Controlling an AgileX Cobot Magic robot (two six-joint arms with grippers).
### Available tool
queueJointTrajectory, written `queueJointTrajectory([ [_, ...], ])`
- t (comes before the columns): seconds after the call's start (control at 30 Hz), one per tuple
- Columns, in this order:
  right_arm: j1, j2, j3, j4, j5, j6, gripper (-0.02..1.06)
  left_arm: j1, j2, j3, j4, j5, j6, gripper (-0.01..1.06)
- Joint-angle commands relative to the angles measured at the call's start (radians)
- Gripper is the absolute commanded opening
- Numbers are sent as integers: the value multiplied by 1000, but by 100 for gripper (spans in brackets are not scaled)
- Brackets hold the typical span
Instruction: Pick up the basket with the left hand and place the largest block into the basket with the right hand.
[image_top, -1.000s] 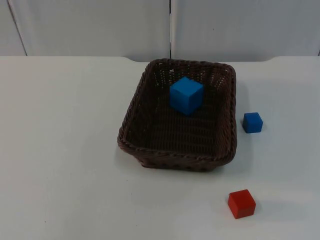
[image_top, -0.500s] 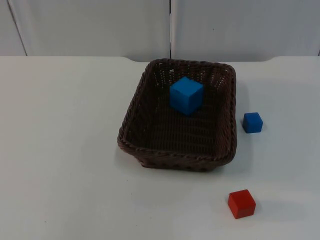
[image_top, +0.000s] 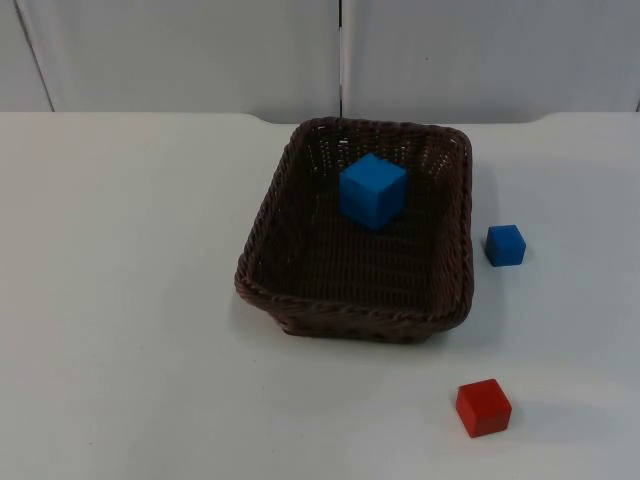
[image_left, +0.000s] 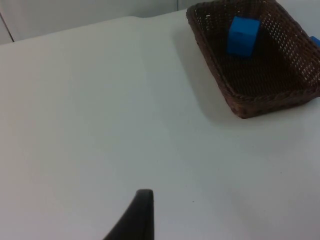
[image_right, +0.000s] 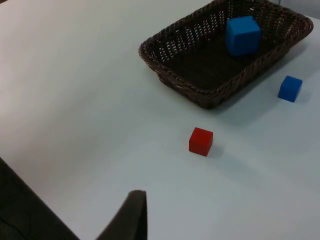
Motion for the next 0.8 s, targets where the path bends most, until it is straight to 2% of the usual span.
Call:
queueJointTrajectory([
  [0.0, -3, -3, 1, 2, -10, 0, 105, -1, -4, 5, -12, 0, 0, 105],
  [0.53, -7, -3, 1, 2, -10, 0, 105, -1, -4, 5, -15, 0, 0, 105],
  [0.77, -116, -3, 1, 2, -10, 0, 105, -1, -4, 5, -15, 0, 0, 105],
])
